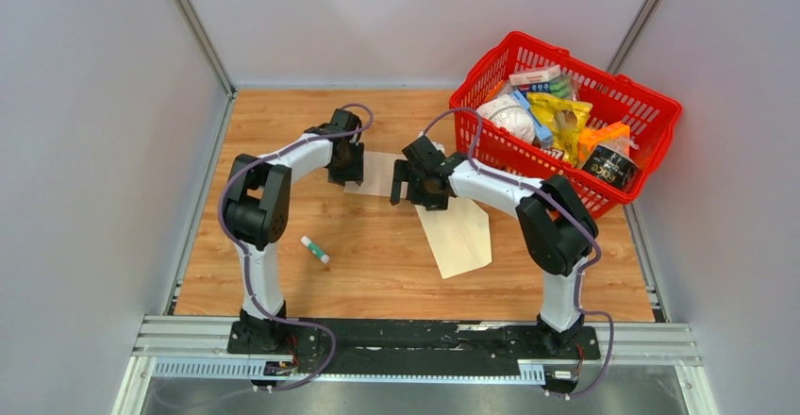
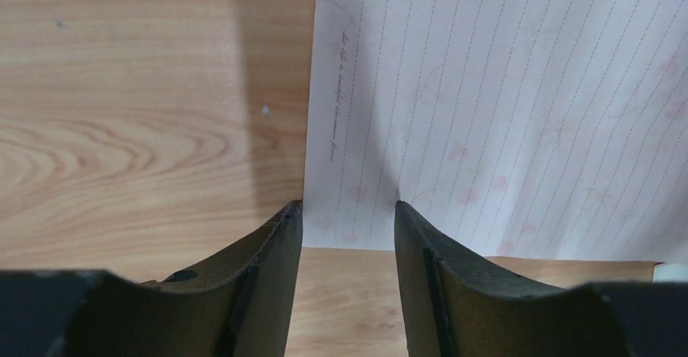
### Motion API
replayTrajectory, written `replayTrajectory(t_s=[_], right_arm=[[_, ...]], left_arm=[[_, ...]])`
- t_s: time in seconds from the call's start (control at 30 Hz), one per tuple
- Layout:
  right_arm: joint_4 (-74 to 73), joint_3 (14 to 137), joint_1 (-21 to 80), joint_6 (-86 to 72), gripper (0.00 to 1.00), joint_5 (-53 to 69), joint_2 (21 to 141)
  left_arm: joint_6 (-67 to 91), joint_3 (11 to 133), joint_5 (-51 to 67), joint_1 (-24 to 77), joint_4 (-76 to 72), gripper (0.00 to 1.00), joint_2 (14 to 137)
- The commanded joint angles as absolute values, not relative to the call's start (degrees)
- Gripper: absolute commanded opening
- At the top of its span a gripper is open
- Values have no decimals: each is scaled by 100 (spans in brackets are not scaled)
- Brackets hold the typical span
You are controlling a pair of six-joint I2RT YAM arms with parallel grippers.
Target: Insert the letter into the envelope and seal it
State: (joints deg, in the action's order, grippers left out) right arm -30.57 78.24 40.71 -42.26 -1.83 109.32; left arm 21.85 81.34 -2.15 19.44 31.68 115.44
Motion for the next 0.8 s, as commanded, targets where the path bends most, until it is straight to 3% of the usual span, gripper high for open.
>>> replayTrajectory(t_s=[0.0,0.6,0.77], right_arm=[[-2865,8103,4087,-4386,96,-281,11056],[-2347,8244,3753,-4368,81,-510,11381],[-2469,8218,3718,-4517,81,-781,11452]], left_arm=[[2602,7576,-220,1969,3542,52,11593],[2523,7594,-325,1969,3665,52,11566],[2487,7611,-360,1969,3691,53,11558]])
